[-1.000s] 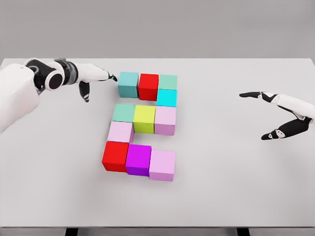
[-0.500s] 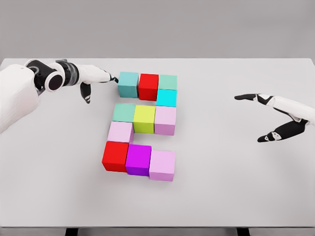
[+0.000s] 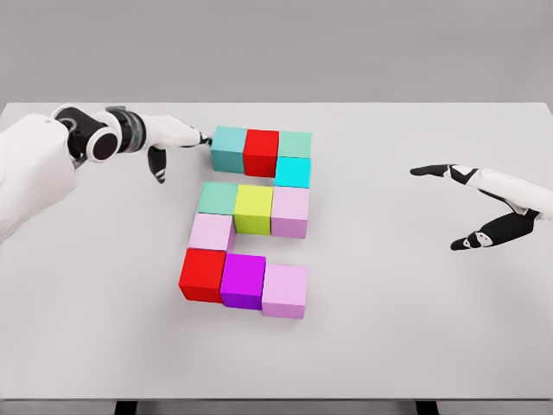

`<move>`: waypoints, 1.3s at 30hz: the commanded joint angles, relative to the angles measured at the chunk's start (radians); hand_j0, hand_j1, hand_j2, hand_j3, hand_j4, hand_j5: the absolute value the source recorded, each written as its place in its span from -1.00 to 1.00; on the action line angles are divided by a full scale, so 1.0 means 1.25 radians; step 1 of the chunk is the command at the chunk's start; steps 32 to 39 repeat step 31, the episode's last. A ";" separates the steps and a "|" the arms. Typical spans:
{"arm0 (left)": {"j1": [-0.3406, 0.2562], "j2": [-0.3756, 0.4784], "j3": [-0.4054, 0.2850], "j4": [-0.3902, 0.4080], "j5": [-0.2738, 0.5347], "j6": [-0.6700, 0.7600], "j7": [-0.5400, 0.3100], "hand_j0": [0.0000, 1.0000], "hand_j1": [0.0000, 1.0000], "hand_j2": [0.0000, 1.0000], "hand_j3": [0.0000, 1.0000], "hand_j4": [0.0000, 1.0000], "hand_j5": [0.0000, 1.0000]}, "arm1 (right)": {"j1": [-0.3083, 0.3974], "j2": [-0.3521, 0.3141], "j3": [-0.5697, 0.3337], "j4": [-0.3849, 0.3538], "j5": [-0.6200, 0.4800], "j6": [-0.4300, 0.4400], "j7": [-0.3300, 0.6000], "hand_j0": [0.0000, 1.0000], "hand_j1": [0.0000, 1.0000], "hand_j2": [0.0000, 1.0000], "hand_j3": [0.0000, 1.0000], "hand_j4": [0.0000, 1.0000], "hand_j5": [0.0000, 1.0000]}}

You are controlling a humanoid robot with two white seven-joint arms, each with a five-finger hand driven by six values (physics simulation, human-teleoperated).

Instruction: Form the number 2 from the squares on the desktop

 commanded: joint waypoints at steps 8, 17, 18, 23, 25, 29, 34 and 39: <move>-0.004 0.013 0.009 0.003 0.001 0.001 0.000 1.00 1.00 1.00 1.00 1.00 1.00 | 0.000 -0.001 0.000 0.001 -0.007 0.002 0.000 1.00 1.00 1.00 1.00 1.00 1.00; 0.009 0.175 0.142 -0.011 0.259 -0.368 0.000 1.00 1.00 1.00 1.00 1.00 1.00 | 0.000 -0.001 0.000 0.000 -0.007 0.002 0.000 1.00 1.00 1.00 1.00 1.00 1.00; 0.012 0.200 0.142 -0.017 0.321 -0.383 0.000 1.00 1.00 1.00 1.00 1.00 1.00 | 0.000 -0.001 0.001 0.000 -0.007 0.002 0.000 1.00 1.00 1.00 1.00 1.00 1.00; 0.166 0.346 0.188 -0.132 0.677 -0.383 0.000 1.00 1.00 1.00 1.00 1.00 1.00 | 0.000 -0.001 0.001 0.000 -0.007 0.002 0.000 1.00 1.00 1.00 1.00 1.00 1.00; 0.245 0.363 0.228 -0.165 0.721 -0.383 0.000 1.00 1.00 1.00 1.00 1.00 1.00 | 0.001 -0.001 0.001 0.000 -0.007 0.002 0.000 1.00 1.00 1.00 1.00 1.00 1.00; 0.374 0.362 0.338 -0.172 0.728 -0.383 0.000 1.00 1.00 1.00 1.00 1.00 1.00 | 0.001 -0.003 0.001 -0.002 -0.007 0.002 0.000 1.00 1.00 1.00 1.00 1.00 1.00; 0.380 0.358 0.339 -0.169 0.730 -0.383 0.000 1.00 1.00 1.00 1.00 1.00 1.00 | 0.001 -0.003 0.001 -0.002 -0.007 0.002 0.000 1.00 1.00 1.00 1.00 1.00 1.00; 0.380 0.358 0.339 -0.169 0.730 -0.383 0.000 1.00 1.00 1.00 1.00 1.00 1.00 | 0.001 -0.003 0.001 -0.002 -0.007 0.002 0.000 1.00 1.00 1.00 1.00 1.00 1.00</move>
